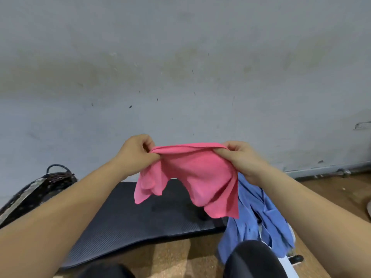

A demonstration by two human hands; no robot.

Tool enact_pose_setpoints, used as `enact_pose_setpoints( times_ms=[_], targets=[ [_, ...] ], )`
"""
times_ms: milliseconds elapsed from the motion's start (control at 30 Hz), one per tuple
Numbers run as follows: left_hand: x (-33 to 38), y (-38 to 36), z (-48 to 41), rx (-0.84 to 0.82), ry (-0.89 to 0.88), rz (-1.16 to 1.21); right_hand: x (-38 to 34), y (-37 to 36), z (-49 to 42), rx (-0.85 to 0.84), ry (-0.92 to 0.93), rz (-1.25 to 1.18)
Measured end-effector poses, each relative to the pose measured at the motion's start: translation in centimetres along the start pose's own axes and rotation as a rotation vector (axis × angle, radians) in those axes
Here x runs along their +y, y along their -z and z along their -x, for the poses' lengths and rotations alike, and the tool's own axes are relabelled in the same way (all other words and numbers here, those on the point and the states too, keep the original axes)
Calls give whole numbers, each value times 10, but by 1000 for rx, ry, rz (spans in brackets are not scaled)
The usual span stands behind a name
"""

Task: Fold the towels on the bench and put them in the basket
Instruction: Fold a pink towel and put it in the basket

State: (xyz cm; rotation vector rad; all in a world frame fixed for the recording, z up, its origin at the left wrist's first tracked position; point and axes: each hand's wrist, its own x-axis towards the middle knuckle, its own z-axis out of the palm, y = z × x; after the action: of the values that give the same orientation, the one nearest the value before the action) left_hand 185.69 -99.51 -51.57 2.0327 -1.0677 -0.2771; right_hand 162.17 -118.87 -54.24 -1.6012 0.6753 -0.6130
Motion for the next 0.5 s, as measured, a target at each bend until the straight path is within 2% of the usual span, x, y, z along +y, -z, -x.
enact_pose_setpoints(
  times_ms=[100,167,333,433,500],
  targets=[
    [-20,25,29,-149,25,-33,-9,-16,9,-82,69,101],
    [-35,34,45,-187,38,-42,-13,-28,15,-166,82,161],
    [-76,45,74,-135,47,-176,6,-64,22,-356,5,164],
    [-104,52,83,-107,141,-58,28,-82,18,-436,-91,175],
    [-120,56,88,-95,188,56,45,-94,9,-388,-113,177]
  ],
)
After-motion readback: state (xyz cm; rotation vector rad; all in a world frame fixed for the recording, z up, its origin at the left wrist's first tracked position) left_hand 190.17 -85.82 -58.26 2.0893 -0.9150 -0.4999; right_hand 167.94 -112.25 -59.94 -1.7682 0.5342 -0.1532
